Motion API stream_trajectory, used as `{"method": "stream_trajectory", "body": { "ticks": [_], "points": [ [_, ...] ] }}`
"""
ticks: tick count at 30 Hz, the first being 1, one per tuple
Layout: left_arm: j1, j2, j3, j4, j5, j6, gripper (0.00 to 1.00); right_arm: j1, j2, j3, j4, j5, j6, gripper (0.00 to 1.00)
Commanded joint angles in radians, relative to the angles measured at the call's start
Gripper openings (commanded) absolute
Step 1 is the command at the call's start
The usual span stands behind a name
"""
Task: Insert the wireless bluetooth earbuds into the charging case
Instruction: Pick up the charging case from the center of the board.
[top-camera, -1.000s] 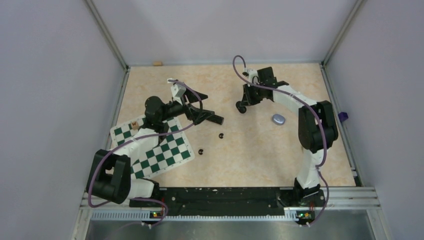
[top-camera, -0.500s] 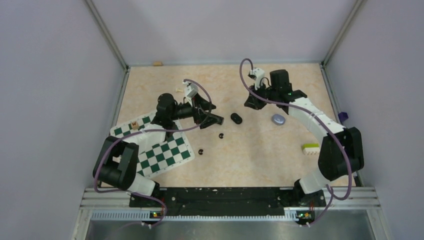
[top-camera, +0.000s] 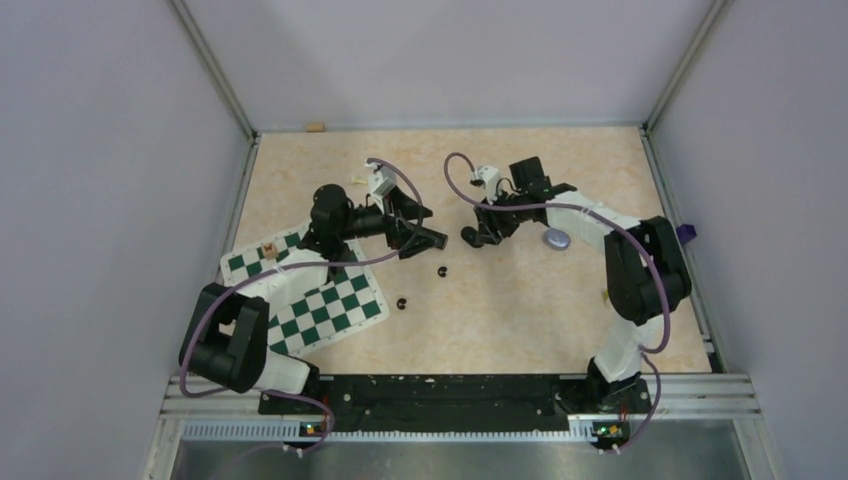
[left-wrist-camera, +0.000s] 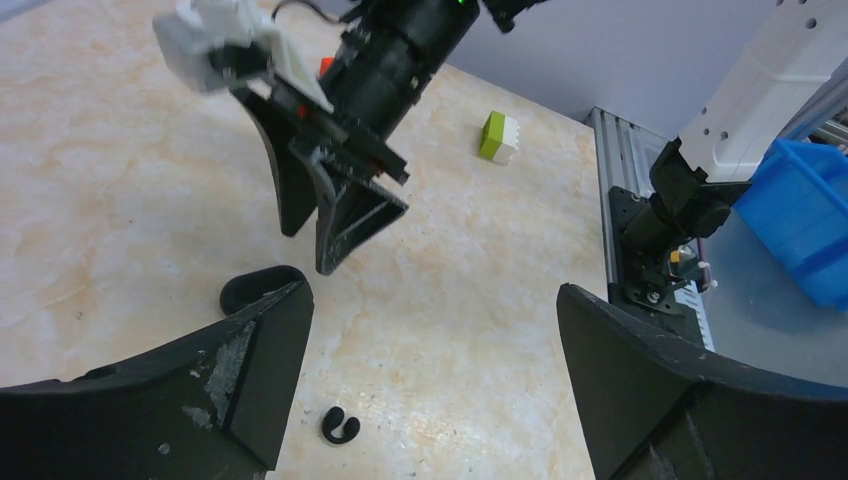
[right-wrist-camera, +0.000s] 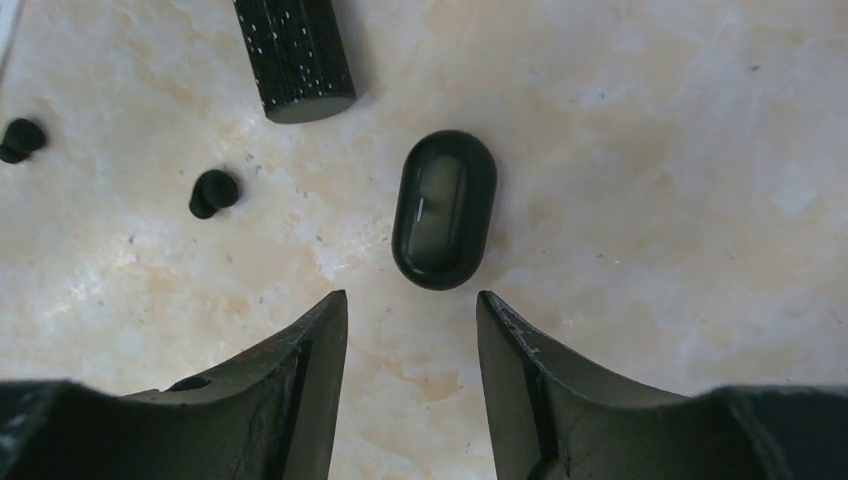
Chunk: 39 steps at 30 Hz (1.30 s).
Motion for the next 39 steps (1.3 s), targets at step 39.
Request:
{"method": "stream_trajectory", "body": {
  "ticks": [39],
  "points": [
    [0.058, -0.086, 0.002, 0.055, -0.041, -0.026, 0.99, 0.170, 0.264, 0.196, -0.046, 0.348, -0.019, 0.49]
  ]
}}
